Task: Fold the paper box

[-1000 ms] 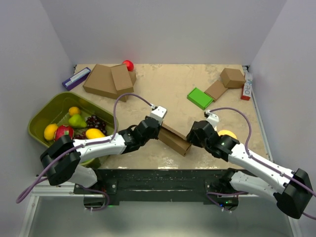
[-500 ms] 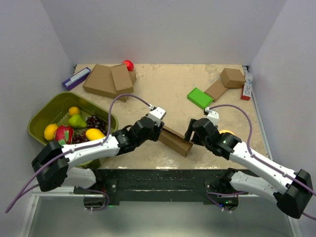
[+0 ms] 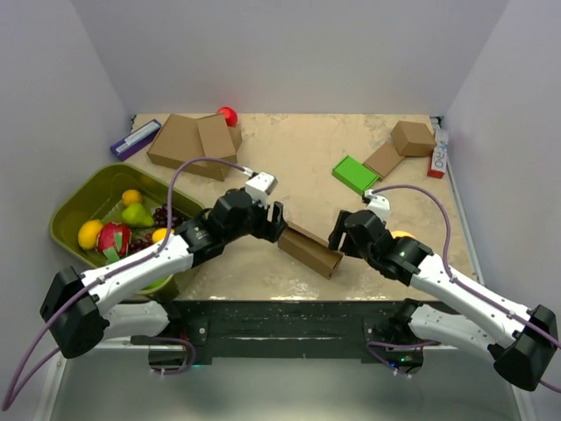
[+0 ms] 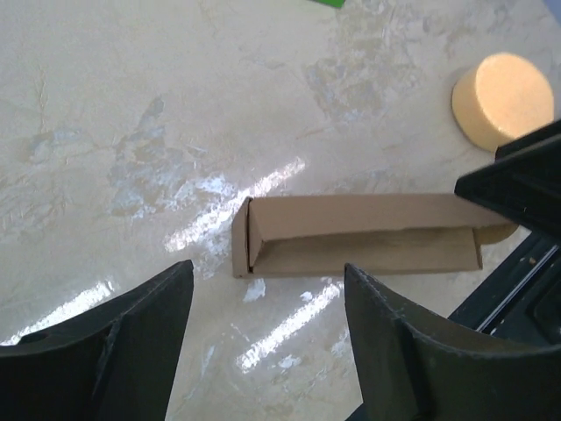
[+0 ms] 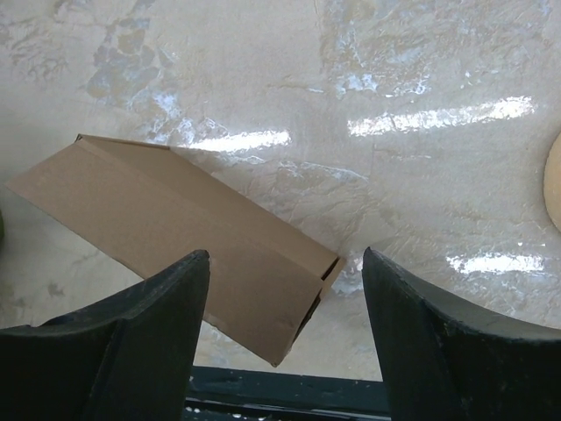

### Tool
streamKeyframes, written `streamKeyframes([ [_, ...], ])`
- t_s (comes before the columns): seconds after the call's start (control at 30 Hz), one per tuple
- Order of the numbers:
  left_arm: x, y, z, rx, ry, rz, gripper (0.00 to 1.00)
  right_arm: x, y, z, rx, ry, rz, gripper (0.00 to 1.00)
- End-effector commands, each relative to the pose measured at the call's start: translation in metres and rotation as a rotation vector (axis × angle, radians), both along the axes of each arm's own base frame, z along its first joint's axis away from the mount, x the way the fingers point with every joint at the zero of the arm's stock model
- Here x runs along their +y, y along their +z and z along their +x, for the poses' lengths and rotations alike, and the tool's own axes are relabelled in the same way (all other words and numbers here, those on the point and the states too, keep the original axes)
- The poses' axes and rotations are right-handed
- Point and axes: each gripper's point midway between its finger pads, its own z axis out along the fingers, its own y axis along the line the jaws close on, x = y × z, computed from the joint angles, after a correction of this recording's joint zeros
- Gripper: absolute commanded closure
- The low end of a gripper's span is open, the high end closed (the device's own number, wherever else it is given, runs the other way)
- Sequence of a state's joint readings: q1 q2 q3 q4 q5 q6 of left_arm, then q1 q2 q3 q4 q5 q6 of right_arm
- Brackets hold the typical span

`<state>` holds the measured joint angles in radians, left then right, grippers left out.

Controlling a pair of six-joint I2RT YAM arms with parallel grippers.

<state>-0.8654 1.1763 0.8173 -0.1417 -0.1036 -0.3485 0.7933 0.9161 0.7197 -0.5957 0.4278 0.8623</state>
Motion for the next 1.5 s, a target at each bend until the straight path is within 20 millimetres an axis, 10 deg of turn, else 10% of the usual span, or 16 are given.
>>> streamKeyframes([
  [0.0, -0.018, 0.028, 0.014, 0.055, -0.018, -0.178, 0.25, 0.010, 0.012, 0.006, -0.044, 0.012, 0.030, 0.27],
  [0.47, -0.027, -0.007, 0.046, 0.099, 0.016, -0.217, 0.26, 0.011, 0.007, 0.000, -0.030, 0.014, 0.028, 0.29],
  [1.1, 0.005, -0.095, 0.011, 0.208, 0.055, -0.138, 0.35, 0.012, 0.012, -0.002, -0.043, 0.030, 0.041, 0.28],
  [1.47, 0.003, -0.101, 0.009, 0.210, 0.035, -0.144, 0.49, 0.015, -0.001, -0.049, 0.123, 0.131, 0.105, 0.54],
])
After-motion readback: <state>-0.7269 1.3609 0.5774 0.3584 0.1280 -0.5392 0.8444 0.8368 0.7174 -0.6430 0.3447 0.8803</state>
